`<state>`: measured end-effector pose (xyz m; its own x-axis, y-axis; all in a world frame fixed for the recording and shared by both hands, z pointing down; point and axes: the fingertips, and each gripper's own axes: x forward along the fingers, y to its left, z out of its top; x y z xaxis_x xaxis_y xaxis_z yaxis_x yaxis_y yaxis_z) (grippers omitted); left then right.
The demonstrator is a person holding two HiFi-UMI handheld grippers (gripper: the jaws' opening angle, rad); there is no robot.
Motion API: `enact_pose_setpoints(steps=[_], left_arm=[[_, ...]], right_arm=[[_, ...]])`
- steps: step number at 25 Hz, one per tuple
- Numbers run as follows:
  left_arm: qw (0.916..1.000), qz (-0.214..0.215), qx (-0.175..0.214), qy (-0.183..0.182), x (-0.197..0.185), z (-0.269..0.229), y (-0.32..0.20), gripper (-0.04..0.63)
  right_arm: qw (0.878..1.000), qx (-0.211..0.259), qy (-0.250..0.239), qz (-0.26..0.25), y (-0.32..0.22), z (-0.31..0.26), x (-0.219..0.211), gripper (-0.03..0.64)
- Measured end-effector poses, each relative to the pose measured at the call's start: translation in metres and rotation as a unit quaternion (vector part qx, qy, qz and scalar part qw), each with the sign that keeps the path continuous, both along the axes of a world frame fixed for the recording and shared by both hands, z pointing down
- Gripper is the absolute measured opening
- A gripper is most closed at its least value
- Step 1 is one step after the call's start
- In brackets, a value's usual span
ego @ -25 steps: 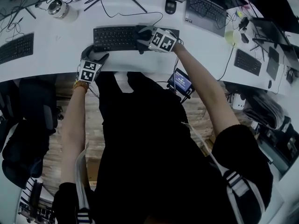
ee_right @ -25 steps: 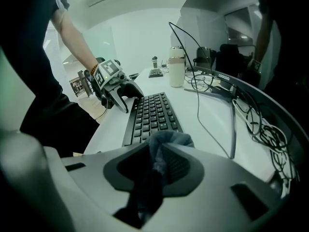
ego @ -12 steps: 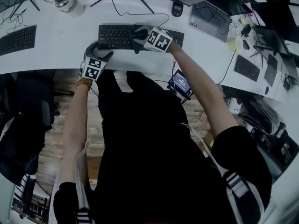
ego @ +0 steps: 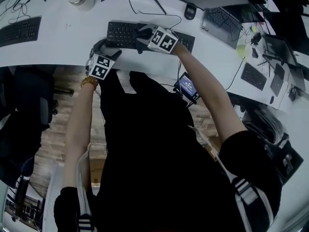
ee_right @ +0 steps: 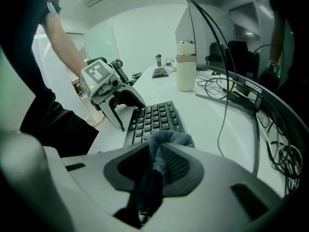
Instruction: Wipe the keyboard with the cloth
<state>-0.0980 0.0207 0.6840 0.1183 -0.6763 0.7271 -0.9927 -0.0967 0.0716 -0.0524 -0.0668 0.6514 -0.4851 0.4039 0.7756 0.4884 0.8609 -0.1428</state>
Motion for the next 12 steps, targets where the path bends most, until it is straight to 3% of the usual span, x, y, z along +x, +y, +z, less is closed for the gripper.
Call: enact_pose_setpoints(steps=[12], left_arm=[[1.0,-0.003,0.001,-0.001,-0.001,-0.002,-0.001,0.383]], right_arm=[[1.0,-0.005,-0.005,-0.017,0.024,0.0,-0.036,0.08]])
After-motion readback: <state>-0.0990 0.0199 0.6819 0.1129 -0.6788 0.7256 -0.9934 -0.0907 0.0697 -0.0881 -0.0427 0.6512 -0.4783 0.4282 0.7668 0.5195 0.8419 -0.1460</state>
